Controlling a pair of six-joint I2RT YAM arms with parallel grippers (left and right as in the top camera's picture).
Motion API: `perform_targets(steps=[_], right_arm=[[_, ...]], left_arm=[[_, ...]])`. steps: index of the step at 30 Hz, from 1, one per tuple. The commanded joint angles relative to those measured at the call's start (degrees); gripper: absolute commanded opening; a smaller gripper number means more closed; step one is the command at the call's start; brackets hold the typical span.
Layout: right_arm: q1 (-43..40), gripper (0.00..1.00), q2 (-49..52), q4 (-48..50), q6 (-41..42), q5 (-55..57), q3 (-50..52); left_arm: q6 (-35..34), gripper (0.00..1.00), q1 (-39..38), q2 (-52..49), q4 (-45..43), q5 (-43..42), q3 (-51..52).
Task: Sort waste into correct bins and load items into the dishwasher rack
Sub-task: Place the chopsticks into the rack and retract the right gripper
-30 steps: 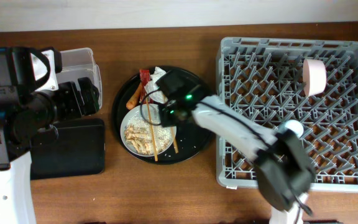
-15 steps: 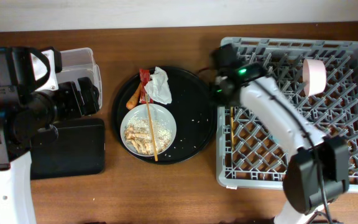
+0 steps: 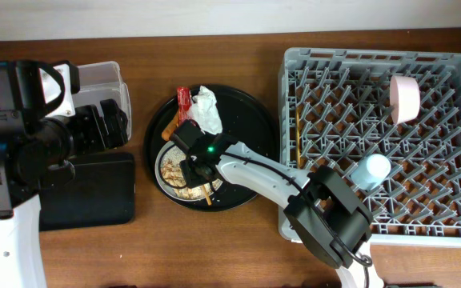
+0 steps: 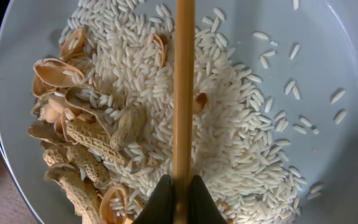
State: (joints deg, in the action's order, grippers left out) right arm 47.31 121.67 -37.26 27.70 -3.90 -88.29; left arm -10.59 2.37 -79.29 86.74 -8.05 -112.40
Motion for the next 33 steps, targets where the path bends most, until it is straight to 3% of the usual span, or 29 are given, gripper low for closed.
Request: perform_targets(steps=[1, 6, 8, 13, 16, 17, 18, 19, 21, 25, 29, 30, 31, 33], right_arm=[[-1.5, 0.04, -2.6, -1.3, 0.2, 1.7, -0.2], [-9.8, 0.04, -18.0, -7.1, 0.2, 5.1, -0.2], [-18.0, 0.04, -22.6, -11.2, 0.2, 7.3, -0.2], [-31.9, 0.04, -18.7, -20.9, -0.3, 11.0, 0.0], [-31.1, 0.04, -16.4, -22.6, -9.6, 8.6, 0.0], [-29.6, 0.1, -16.4, -22.8, -10.6, 8.7, 0.0], [-28.1, 0.42, -16.4, -22.7, -10.2, 9.0, 0.0], [-27.0, 0.64, -16.5, -22.2, -8.5, 9.1, -0.1], [-25.0, 0.68, -17.7, -20.0, -7.5, 9.0, -0.3], [-19.2, 0.64, -21.4, -17.6, -7.3, 8.2, -0.3], [-14.2, 0.67, -33.0, -17.3, -7.3, 8.5, -0.3], [-13.0, 0.7, -37.2, -17.1, -8.2, 9.0, -0.3], [-11.8, 0.98, -41.3, -17.0, -9.1, 8.9, -0.3], [-10.9, 0.98, -46.4, -16.8, -9.0, 8.8, -0.3]], left_arm=[[-0.7, 0.99, 0.1, -0.1, -0.1, 0.4, -0.4], [-0.7, 0.99, 0.1, -0.1, -0.1, 0.4, -0.4], [-0.7, 0.99, 0.1, -0.1, -0.1, 0.4, -0.4], [-0.7, 0.99, 0.1, -0.1, -0.1, 0.4, -0.4], [-0.7, 0.99, 0.1, -0.1, -0.1, 0.4, -0.4], [-0.7, 0.99, 0.1, -0.1, -0.1, 0.4, -0.4], [-0.7, 0.99, 0.1, -0.1, -0.1, 0.4, -0.4], [-0.7, 0.99, 0.1, -0.1, -0.1, 0.4, -0.4], [-0.7, 0.99, 0.1, -0.1, -0.1, 0.4, -0.4], [-0.7, 0.99, 0.1, -0.1, -0.1, 0.4, -0.4], [-0.7, 0.99, 0.1, -0.1, -0.1, 0.4, -0.4], [-0.7, 0.99, 0.1, -0.1, -0.1, 0.4, -0.4], [-0.7, 0.99, 0.1, -0.1, -0.1, 0.4, -0.4], [-0.7, 0.99, 0.1, -0.1, -0.1, 0.4, -0.4]])
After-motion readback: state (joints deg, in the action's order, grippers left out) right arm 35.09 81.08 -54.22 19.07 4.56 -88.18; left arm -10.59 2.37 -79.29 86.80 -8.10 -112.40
